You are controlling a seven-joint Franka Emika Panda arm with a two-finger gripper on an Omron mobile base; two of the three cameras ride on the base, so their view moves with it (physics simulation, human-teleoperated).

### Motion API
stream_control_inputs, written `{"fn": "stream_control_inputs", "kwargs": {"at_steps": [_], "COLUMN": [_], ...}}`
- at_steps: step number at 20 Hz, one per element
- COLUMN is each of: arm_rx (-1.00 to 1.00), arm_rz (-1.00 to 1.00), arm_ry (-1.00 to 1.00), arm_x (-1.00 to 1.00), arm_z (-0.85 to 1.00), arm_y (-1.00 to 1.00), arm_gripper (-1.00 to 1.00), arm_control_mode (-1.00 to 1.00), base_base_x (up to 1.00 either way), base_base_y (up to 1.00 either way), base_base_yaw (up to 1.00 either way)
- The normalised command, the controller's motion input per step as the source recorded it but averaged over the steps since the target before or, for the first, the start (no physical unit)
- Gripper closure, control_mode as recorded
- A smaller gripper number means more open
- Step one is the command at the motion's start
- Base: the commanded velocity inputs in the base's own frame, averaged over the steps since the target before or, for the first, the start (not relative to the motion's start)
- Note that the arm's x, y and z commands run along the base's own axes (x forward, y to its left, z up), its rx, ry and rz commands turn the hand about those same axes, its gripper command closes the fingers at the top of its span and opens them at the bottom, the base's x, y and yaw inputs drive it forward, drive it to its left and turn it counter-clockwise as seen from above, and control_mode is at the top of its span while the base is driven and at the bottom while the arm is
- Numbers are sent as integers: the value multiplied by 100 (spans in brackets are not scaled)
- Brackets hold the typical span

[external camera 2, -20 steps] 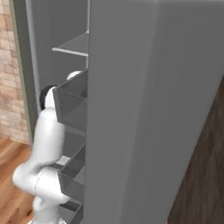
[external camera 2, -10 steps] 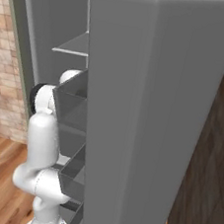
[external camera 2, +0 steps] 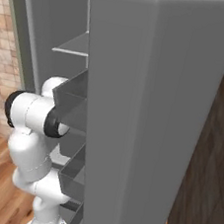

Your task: Place the liquors on the top shelf of the fridge to keep them out of children's reach, and place the cucumber on lower shelves for easy access.

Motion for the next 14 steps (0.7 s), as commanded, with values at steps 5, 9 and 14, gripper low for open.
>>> {"fn": "stream_control_inputs", "kwargs": {"at_steps": [5,9,14], "arm_rx": [-8,0,3], "arm_rz": [0,-3,-6], "arm_ry": [0,0,0], "arm_x": [-100,-100,-99], "arm_z": [0,24,76], "arm_y": [36,32,21], "arm_gripper": [-100,-100,-100], "arm_control_mode": [-100,-100,-100], "base_base_x": [0,0,0], "base_base_y": [0,0,0], "base_base_yaw": [0,0,0]}}
